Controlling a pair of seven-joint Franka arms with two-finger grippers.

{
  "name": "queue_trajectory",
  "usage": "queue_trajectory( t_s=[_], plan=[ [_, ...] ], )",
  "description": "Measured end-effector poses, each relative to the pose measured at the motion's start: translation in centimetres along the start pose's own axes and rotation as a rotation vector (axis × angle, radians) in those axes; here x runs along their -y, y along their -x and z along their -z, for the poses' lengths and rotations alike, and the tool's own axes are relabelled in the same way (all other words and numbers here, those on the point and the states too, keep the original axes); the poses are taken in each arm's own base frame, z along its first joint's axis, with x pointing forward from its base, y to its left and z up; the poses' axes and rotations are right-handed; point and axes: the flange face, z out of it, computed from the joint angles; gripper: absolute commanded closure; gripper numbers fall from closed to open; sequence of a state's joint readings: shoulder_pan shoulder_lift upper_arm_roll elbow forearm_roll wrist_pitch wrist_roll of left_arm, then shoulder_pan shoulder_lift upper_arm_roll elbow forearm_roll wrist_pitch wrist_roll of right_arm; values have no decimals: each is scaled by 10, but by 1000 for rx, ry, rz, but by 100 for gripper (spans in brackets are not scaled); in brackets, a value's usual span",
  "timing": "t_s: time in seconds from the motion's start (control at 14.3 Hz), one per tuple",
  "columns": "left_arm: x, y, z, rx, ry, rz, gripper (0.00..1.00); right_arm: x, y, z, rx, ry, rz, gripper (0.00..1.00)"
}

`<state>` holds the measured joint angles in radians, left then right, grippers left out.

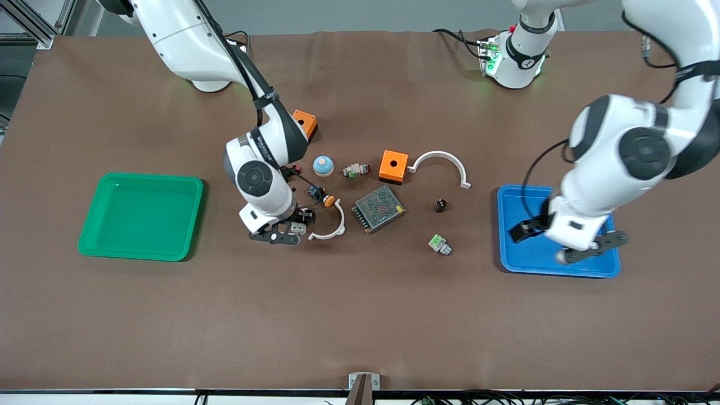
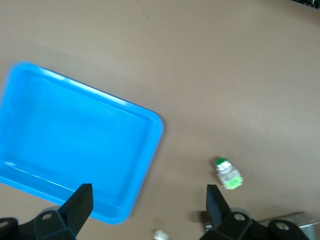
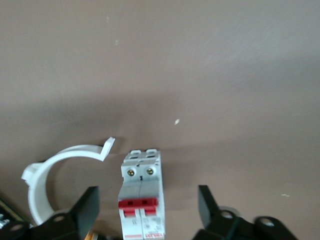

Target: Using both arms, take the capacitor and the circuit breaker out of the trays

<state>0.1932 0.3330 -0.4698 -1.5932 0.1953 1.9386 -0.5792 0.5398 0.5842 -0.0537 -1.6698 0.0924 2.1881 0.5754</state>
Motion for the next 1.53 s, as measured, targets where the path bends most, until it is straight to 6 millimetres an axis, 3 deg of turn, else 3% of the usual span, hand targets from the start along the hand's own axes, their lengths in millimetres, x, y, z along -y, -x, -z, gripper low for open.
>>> queue_trajectory(
  t_s=[0.21, 0.49, 0.7, 0.91, 1.26, 1.4, 1.53],
  plan=[
    [28, 5, 49, -17, -41, -89, 0, -40, -41, 63, 28, 3, 56, 0],
    [39, 35, 112, -28, -99, -166, 0, -158, -81, 124, 55, 9, 141, 0],
    [37, 60, 156, -35, -125, -213, 0, -240, -87, 159, 74, 42, 156, 0],
    [36, 85, 184, -21, -116, -235, 0, -298, -77, 187, 90, 54, 164, 0],
    [72, 88, 200, 24, -60, -251, 0, -372, -65, 233, 83, 51, 125, 0],
    [79, 93, 205, 43, -46, -239, 0, -385, -64, 254, 74, 49, 107, 0],
    [89, 99, 213, 55, -49, -224, 0, -384, -63, 267, 65, 48, 110, 0]
  ],
)
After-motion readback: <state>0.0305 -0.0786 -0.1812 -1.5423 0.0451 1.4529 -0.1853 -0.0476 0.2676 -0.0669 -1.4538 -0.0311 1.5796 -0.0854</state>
